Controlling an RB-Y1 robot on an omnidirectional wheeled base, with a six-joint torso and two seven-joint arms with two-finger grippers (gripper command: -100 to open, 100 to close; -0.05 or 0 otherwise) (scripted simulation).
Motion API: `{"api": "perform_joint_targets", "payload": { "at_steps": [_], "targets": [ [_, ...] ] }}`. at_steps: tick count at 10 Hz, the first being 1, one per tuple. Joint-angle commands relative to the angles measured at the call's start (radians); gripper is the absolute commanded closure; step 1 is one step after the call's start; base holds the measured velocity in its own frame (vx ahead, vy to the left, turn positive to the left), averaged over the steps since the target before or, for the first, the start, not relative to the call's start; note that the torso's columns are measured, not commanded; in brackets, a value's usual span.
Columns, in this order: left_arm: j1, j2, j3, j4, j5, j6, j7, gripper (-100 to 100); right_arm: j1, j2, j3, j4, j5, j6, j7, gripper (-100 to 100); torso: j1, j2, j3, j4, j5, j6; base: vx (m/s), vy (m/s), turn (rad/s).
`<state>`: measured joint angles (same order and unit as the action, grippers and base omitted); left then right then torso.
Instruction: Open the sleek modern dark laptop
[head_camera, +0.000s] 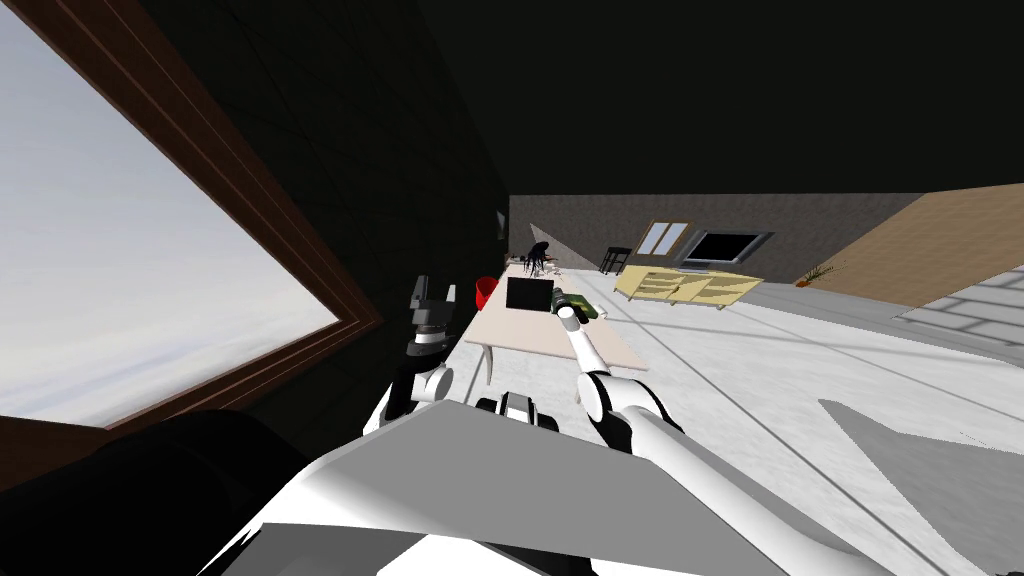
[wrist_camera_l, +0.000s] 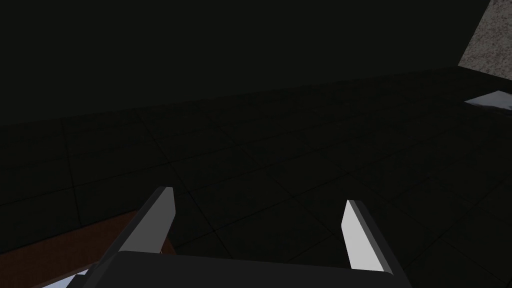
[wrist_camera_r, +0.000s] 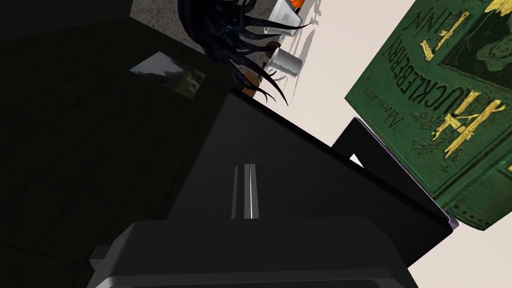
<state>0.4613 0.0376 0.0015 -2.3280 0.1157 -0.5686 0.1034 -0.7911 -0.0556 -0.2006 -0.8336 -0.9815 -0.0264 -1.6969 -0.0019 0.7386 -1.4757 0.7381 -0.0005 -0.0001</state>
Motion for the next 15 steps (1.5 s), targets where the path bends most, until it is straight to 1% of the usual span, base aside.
{"api": "perform_joint_targets", "payload": {
  "at_steps": [1,2,3,4,5,8,9,10,11,13,14,15],
  "targets": [
    [0.0,0.0,0.0,0.0,0.0,0.0,0.0,0,-0.023,-0.049,-0.007,0.032,0.007,0.031,-0.013,-100,0.001,0.0,0.0,0.0,0.0,0.0,0.019,0.039,0.008],
    [0.0,0.0,0.0,0.0,0.0,0.0,0.0,0,-0.023,-0.049,-0.007,0.032,0.007,0.031,-0.013,-100,0.002,-0.001,-0.001,0.0,0.001,0.0,0.011,0.025,0.0],
    [0.0,0.0,0.0,0.0,0.0,0.0,0.0,0,-0.04,-0.071,-0.011,0.055,0.013,0.053,-0.023,-100,0.002,-0.001,0.0,0.0,0.001,0.0,0.016,0.036,0.016],
    [0.0,0.0,0.0,0.0,0.0,0.0,0.0,0,-0.049,-0.081,-0.014,0.067,0.016,0.065,-0.028,-100,0.002,-0.001,0.0,0.0,0.001,0.0,0.016,0.049,0.011],
    [0.0,0.0,0.0,0.0,0.0,0.0,0.0,0,-0.069,-0.102,-0.02,0.094,0.022,0.091,-0.039,-100,0.003,-0.001,0.0,0.0,0.001,0.0,0.027,0.064,0.018],
    [0.0,0.0,0.0,0.0,0.0,0.0,0.0,0,-0.098,-0.131,-0.028,0.136,0.032,0.131,-0.054,-100,0.002,-0.001,0.0,0.0,0.0,0.0,0.027,0.055,0.012],
    [0.0,0.0,0.0,0.0,0.0,0.0,0.0,0,-0.116,-0.151,-0.033,0.162,0.039,0.156,-0.064,-100,0.001,0.0,0.0,0.0,0.0,0.0,0.028,0.065,0.017],
    [0.0,0.0,0.0,0.0,0.0,0.0,0.0,0,-0.125,-0.161,-0.036,0.175,0.043,0.168,-0.068,-100,0.002,0.0,0.0,0.0,0.001,0.0,0.023,0.065,0.012],
    [0.0,0.0,0.0,0.0,0.0,0.0,0.0,0,-0.142,-0.181,-0.04,0.2,0.049,0.191,-0.076,-100,0.002,0.0,0.0,0.0,0.001,0.0,0.028,0.057,0.016],
    [0.0,0.0,0.0,0.0,0.0,0.0,0.0,0,-0.157,-0.201,-0.045,0.223,0.056,0.212,-0.083,-100,0.001,-0.001,0.0,0.0,0.0,0.0,0.018,0.047,0.011],
    [0.0,0.0,0.0,0.0,0.0,0.0,0.0,0,-0.172,-0.22,-0.049,0.245,0.061,0.233,-0.09,-100,0.001,0.0,0.0,0.0,0.0,0.0,0.016,0.043,0.013],
    [0.0,0.0,0.0,0.0,0.0,0.0,0.0,0,-0.179,-0.229,-0.051,0.255,0.064,0.243,-0.094,-100,0.001,0.0,0.0,0.0,0.0,0.0,0.018,0.046,0.012]
  ]
}}
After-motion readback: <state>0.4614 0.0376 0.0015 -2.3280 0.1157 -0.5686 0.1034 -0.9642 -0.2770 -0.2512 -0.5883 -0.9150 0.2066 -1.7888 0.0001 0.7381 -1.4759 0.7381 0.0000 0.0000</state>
